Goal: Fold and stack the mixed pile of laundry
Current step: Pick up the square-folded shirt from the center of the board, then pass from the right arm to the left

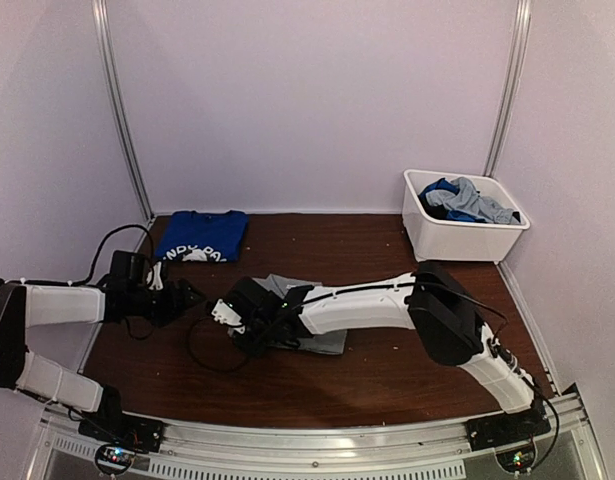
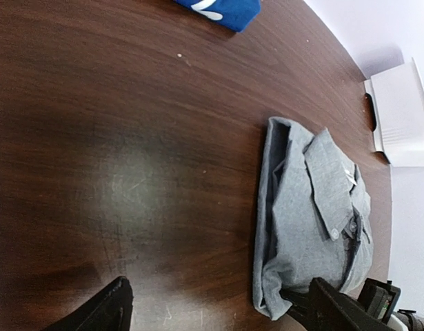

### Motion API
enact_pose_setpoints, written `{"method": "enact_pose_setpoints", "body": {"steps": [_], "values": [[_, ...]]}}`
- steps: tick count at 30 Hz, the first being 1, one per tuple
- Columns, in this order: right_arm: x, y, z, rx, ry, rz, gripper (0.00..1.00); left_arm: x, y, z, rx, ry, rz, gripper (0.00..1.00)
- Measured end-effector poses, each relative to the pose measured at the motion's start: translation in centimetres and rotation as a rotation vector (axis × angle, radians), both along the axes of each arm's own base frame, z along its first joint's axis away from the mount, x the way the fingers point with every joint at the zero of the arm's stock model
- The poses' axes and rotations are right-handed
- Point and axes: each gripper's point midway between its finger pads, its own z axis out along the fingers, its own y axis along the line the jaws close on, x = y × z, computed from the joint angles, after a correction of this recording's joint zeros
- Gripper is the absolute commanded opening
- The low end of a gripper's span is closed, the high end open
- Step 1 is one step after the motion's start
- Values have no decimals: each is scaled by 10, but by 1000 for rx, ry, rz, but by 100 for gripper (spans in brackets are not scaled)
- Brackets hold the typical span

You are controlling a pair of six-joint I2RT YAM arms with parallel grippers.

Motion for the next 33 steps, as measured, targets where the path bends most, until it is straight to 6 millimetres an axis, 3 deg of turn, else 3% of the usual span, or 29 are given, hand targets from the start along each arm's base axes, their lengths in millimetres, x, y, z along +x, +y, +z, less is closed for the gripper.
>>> {"method": "enact_pose_setpoints", "body": {"steps": [2, 6, 14, 24, 33], "values": [[-7, -13, 1, -8, -5, 13, 0, 1, -5, 4, -19, -17, -17, 97], [-12, -27, 12, 8, -20, 34, 0, -1, -22, 12, -92, -52, -58, 98], [-13, -21, 45, 103, -76, 72, 0, -10, -70, 16, -173, -48, -178, 98], [-17, -18, 47, 120, -73, 101, 0, -13, -111, -5, -241, 37, -230, 98], [-25, -14, 47, 117, -80, 123, 0, -5, -126, -24, -258, 92, -219, 53]]}}
